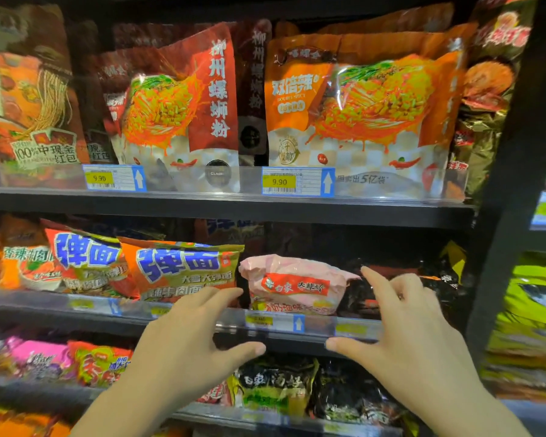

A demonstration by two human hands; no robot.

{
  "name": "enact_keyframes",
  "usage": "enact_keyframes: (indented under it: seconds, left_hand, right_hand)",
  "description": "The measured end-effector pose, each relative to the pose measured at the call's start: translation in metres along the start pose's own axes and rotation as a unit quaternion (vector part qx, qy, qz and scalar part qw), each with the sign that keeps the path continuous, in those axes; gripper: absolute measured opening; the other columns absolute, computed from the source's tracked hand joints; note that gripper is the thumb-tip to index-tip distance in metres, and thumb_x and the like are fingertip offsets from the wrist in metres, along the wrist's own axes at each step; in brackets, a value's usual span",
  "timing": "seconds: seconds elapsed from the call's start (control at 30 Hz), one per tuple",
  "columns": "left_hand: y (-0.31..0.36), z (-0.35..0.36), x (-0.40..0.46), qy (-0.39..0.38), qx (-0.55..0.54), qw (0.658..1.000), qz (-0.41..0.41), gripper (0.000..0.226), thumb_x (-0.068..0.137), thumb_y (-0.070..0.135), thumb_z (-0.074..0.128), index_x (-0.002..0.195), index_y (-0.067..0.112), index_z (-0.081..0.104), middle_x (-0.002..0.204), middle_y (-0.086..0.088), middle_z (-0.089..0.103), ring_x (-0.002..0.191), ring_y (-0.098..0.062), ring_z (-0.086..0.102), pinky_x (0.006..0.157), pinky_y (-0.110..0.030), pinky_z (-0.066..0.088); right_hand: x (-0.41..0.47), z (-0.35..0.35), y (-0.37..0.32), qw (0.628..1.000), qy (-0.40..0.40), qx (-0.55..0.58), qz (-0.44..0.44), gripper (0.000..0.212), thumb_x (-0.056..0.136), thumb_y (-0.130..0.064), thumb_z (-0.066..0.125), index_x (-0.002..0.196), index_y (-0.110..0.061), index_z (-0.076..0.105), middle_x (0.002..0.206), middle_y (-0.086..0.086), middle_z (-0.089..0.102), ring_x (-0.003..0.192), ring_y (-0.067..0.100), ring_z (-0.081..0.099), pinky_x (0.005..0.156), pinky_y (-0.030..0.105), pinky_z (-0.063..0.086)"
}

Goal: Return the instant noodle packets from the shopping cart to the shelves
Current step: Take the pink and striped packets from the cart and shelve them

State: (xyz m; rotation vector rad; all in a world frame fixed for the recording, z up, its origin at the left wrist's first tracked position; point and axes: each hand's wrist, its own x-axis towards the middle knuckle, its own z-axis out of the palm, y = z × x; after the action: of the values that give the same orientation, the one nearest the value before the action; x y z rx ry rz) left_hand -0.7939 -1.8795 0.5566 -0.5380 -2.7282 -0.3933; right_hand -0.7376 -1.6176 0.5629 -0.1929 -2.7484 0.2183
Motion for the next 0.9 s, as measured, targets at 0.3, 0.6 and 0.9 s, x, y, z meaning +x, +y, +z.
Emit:
enact_keyframes:
  seconds: [0.3,0.6,0.9]
  left_hand:
    - [-0.006,-0.015,-0.024,-0.047,0.014,0.997,0.056,0.096,0.077,0.09,0.046,0.157,0.048,0.014,0.159,0.022,0.027,0.145,-0.007,0.033,0.104,-0.035,0.048]
    - [0.017,-0.011,-0.055,-0.097,-0.007,0.982,0.163,0.097,0.078,0.088,0.048,0.158,0.046,0.012,0.163,0.02,0.025,0.148,-0.013,0.032,0.106,-0.042,0.046]
    - [0.129,0.016,-0.095,-0.161,-0.061,0.937,0.303,0.095,0.08,0.083,0.054,0.157,0.049,0.009,0.16,0.017,0.028,0.145,-0.015,0.035,0.104,-0.041,0.046]
  right_hand:
    - [-0.049,-0.012,-0.014,0.993,-0.045,-0.062,0.09,0.122,0.068,-0.092,0.057,0.161,-0.032,0.007,0.16,0.006,0.008,0.149,0.03,0.013,0.115,0.039,0.039]
    - [-0.145,-0.037,-0.016,0.979,-0.043,-0.063,0.191,0.12,0.068,-0.088,0.064,0.161,-0.035,0.01,0.163,0.006,0.012,0.152,0.031,0.012,0.116,0.044,0.037]
    - [-0.263,-0.076,0.043,0.948,-0.045,-0.067,0.308,0.115,0.072,-0.084,0.063,0.161,-0.036,0.009,0.155,0.001,0.022,0.147,0.026,0.019,0.11,0.04,0.042]
